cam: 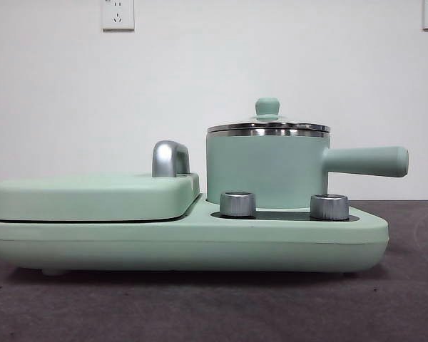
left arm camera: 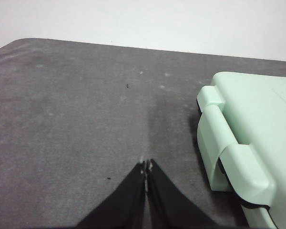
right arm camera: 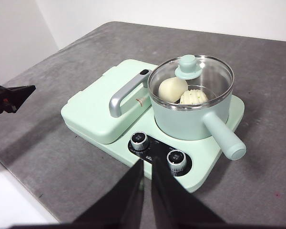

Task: Put the buns in a small steamer

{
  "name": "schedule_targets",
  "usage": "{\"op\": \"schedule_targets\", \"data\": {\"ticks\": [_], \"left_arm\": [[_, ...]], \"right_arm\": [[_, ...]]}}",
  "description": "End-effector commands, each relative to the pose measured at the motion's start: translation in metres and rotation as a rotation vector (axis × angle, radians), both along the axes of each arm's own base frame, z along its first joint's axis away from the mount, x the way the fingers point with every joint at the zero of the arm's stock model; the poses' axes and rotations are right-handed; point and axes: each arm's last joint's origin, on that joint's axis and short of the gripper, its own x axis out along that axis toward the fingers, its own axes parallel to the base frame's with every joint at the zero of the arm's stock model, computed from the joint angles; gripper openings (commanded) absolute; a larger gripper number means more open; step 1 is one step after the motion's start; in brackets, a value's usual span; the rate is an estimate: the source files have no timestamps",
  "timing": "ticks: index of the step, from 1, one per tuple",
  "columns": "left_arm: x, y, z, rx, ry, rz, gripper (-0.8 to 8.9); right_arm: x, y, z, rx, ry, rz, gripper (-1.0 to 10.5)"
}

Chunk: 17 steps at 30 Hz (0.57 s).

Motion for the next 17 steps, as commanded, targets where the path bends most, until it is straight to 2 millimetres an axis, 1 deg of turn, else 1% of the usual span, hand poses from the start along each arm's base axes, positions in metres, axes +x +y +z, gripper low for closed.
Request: {"op": "schedule_targets", "data": {"ticks": [1, 4, 6, 9, 12, 17], "left_arm": [[0.001, 0.000, -0.007, 0.015, 0.022, 0.005, 0.07], [0.001, 0.000, -0.007, 0.015, 0.022, 0.005, 0.07], [0.001, 0.000, -0.007, 0.015, 0.022, 0.005, 0.07], [0.001, 0.000, -0.007, 0.015, 0.022, 0.005, 0.07], [0.001, 0.000, -0.007, 0.015, 0.022, 0.005, 0.07], [0.001, 0.000, -0.007, 0.015, 0.022, 0.005, 0.07]], "right_arm": [[-0.001, -0.001, 0.003, 0.004, -0.021, -0.013, 0.2], [0.001, -0.002, 0.002, 0.011, -0.016, -0.070, 0.2], [0.007, -0.002, -0.003, 0.016, -0.024, -0.145, 0.2], [0.019, -0.002, -0.017, 0.027, -0.069, -0.279, 0.2], [0.035, -0.006, -0.041, 0.017, -0.139, -0.426, 0.2], [0.056, -0.013, -0.092, -0.089, -0.248, -0.573, 0.2]]}}
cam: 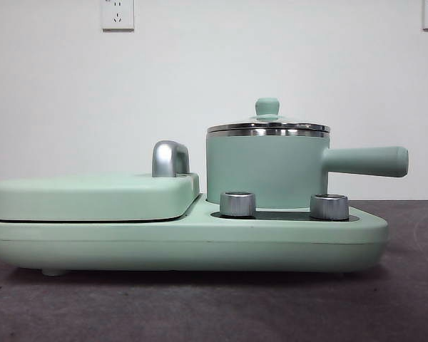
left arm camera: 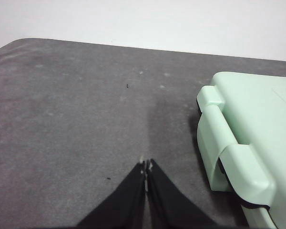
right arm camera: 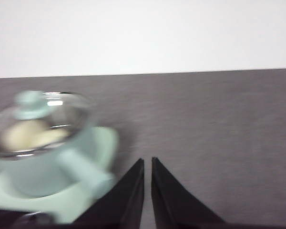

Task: Put the buns in a small steamer

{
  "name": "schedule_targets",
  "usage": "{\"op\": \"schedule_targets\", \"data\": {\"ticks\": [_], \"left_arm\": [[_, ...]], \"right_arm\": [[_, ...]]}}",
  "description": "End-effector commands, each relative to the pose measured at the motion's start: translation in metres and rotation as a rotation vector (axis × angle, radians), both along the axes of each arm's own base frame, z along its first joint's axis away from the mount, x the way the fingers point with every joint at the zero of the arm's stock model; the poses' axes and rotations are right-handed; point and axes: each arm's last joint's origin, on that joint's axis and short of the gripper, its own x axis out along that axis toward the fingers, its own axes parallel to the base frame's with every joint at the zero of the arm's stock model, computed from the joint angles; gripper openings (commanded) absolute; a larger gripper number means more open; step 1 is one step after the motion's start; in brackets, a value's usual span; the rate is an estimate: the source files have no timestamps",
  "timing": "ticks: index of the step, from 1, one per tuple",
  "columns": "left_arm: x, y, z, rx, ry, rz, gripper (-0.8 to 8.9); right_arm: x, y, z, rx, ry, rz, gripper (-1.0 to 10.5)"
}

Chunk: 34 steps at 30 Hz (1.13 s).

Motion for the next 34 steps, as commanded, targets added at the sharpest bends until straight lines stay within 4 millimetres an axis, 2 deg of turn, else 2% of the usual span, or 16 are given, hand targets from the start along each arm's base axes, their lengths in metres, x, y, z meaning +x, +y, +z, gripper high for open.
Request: {"op": "schedule_targets", "data": {"ticks": [1, 6, 18, 34], "left_arm": [[0.001, 0.000, -0.007, 0.015, 0.022, 0.005, 0.07], [0.001, 0.000, -0.007, 0.015, 0.022, 0.005, 0.07], [0.001, 0.000, -0.007, 0.015, 0.022, 0.005, 0.07], [0.001, 0.000, -0.007, 0.015, 0.022, 0.005, 0.07]], "right_arm": [[0.010, -0.003, -0.028, -0.095, -0.043, -0.055, 0.2], [0.020, -0.006, -0.072, -0.103, -0.078, -0.094, 0.2], [0.025, -0.007, -0.114, -0.114, -0.014, -0.135, 0.2], [0.025, -0.007, -0.116, -0.072, 0.001, -0.123, 0.2]]}}
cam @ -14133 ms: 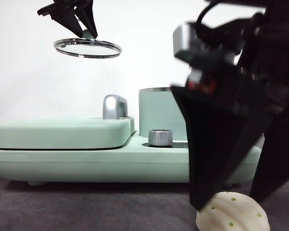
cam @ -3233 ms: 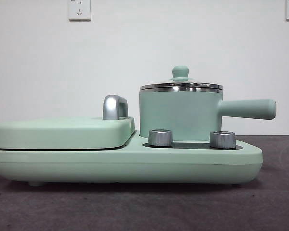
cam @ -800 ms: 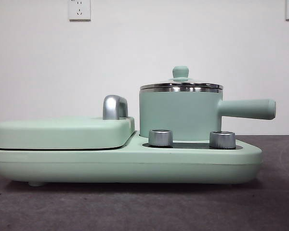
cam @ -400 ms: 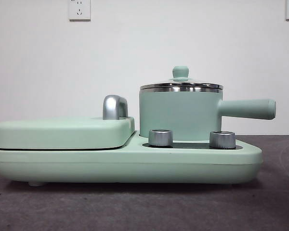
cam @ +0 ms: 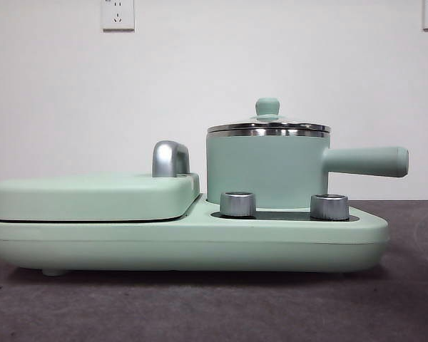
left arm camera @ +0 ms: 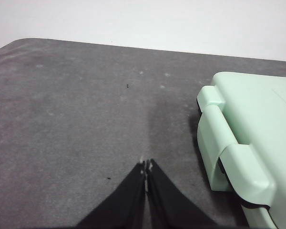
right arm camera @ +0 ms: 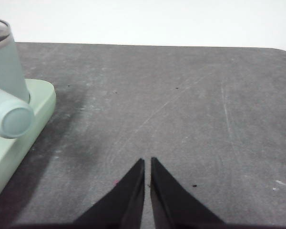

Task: Put the buns in a small steamer

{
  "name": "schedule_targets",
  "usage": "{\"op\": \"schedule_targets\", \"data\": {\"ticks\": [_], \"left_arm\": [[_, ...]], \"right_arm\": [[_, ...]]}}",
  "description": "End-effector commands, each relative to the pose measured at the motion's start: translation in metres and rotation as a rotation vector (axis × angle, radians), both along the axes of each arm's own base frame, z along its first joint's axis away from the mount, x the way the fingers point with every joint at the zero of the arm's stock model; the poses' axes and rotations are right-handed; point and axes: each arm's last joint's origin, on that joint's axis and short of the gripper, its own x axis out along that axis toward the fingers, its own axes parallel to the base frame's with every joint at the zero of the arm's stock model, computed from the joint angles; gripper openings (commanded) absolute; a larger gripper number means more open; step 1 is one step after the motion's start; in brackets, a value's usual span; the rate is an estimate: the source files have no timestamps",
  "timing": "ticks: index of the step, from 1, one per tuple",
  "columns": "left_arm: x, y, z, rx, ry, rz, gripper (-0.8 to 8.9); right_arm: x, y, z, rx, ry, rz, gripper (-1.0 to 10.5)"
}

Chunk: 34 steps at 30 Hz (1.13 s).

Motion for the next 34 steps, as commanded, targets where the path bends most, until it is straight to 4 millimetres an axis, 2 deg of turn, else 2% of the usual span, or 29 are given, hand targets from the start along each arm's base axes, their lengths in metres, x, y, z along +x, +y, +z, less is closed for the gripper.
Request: {"op": "schedule_targets", "data": {"ticks": [1, 34], "left_arm": [[0.0008, 0.0003, -0.0069, 0.015, 0.022, 0.005, 0.07], [0.0008, 0.0003, -0.0069, 0.015, 0.022, 0.005, 0.07]], "right_arm": [[0.0002, 0.0001, -0.0017, 0.021, 0.003, -0.001, 0.2], [0.0004, 0.0000, -0.0001, 0.021, -0.013, -0.004, 0.2]]}}
